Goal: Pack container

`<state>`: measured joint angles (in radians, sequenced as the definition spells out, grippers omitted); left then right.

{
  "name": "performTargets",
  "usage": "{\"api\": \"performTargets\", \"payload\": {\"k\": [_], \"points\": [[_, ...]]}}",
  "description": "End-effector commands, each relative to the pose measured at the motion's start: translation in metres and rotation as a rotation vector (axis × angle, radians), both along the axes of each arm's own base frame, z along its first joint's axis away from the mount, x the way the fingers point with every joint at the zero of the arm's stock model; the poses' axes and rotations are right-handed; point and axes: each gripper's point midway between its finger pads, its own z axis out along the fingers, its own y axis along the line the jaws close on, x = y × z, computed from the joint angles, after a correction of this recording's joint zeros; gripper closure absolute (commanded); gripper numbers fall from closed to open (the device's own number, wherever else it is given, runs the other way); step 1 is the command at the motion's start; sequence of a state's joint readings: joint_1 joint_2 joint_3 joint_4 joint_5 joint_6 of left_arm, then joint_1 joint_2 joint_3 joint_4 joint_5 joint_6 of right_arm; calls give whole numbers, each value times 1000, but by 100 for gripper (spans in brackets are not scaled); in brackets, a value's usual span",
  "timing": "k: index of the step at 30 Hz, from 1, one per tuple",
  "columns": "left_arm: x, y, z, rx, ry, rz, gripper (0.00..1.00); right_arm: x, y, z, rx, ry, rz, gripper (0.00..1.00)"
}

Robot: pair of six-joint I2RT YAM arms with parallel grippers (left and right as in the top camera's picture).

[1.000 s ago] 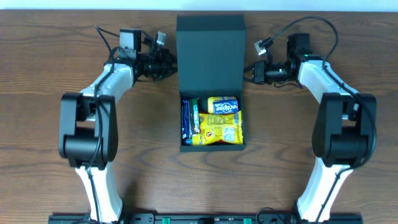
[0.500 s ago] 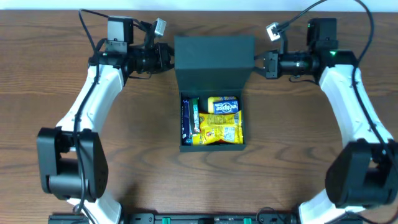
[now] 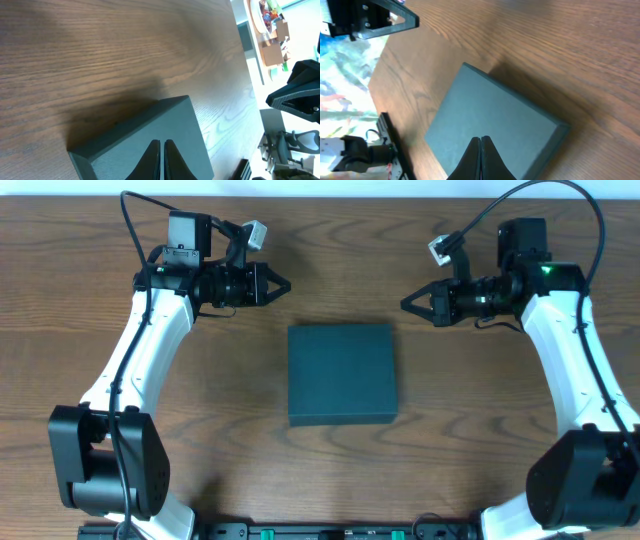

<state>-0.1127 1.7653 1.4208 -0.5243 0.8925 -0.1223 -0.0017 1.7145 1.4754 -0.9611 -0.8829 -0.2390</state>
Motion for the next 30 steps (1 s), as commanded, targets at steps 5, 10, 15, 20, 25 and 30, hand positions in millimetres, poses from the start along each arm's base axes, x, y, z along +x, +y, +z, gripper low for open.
{"api": "performTargets", "payload": {"k": [5,10,15,20,25,30], "points": [[8,14,1,104,-32,70,94,8,-15,-4,-118,-29,-58,98],[7,37,-23,254,67,205,94,28,-66,-32,-369,76,-371,98],[-7,37,-9,294,61,224,94,27,-68,-32,-384,72,-369,98],[-36,42,15,302,77,225,94,11,-64,-23,-375,91,-342,98],[-67,48,41,367,26,231,94,-21,-57,14,-342,36,-289,99],[-109,40,54,419,-32,163,94,-61,-50,53,-335,-85,-268,99]]}}
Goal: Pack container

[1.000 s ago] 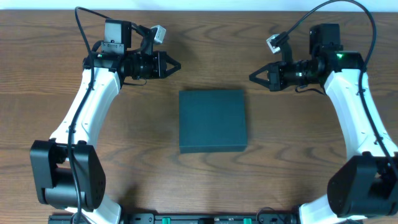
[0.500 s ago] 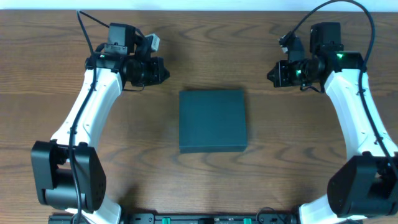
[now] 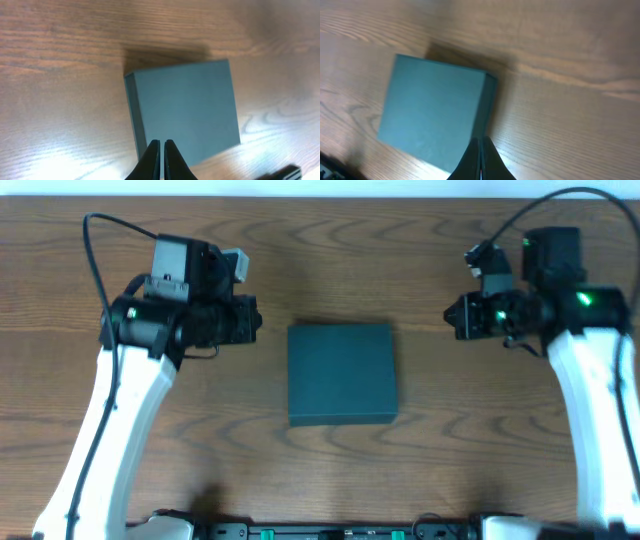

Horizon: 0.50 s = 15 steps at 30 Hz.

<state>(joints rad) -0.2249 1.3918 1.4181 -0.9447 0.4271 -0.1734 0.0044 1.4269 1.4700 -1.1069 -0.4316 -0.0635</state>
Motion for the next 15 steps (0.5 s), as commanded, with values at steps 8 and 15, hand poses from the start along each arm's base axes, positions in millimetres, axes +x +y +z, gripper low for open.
{"api": "performTargets", "payload": {"k": [8,15], "points": [[-102,0,-22,22,-54,-99,94,-120,16,-15,31,-81,55,98],[-127,11,-20,7,-129,-88,5,-157,13,-15,92,-151,-31,1]]}}
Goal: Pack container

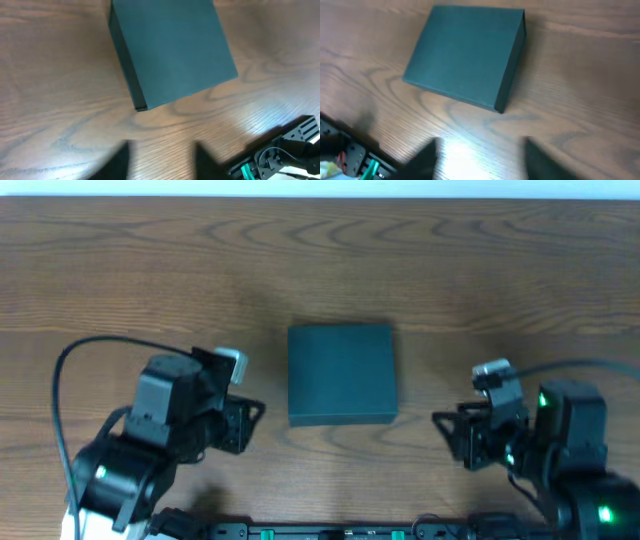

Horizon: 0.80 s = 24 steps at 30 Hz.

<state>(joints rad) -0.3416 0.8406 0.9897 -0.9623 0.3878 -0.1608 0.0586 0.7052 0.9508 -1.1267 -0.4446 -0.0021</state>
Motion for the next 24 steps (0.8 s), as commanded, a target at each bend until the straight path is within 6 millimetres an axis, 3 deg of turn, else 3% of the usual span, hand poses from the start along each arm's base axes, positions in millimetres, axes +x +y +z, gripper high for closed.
{"api": "performTargets", "payload": {"k": [1,24], "points": [[-1,2,2,-1,-14,15,5,-6,2,5,57,-2,-51,1],[-4,5,-3,18,8,22,4,-7,2,7,58,-12,-52,1]]}}
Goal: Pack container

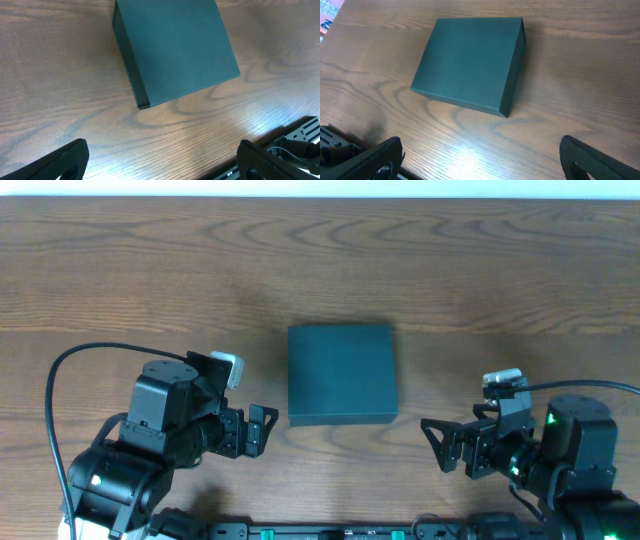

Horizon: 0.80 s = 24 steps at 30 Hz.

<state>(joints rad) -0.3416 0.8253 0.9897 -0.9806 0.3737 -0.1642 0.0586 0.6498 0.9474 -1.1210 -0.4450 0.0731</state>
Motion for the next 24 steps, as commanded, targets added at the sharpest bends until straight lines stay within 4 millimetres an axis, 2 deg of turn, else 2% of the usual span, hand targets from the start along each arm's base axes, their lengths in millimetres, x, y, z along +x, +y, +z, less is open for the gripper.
{"api": "performTargets", "payload": {"k": [1,2,4,8,12,15,18,24], "points": [[0,3,-3,15,3,16,5,-1,2,-2,12,11,-1,1],[2,6,-3,28,-5,27,5,-1,2,-2,12,11,-1,1],[12,31,-2,129,-71,111,5,-1,2,-2,12,11,-1,1],[21,71,10,215,-174,285,5,-1,2,-2,12,11,-1,1],[20,105,8,261,-268,419,5,-1,2,-2,12,11,-1,1],[14,125,-18,284,-320,490,5,-1,2,-2,12,11,-1,1],[9,139,-52,284,-354,564,5,-1,2,-2,12,11,-1,1],[6,145,-88,276,-410,607,5,-1,2,-2,12,11,-1,1]]}}
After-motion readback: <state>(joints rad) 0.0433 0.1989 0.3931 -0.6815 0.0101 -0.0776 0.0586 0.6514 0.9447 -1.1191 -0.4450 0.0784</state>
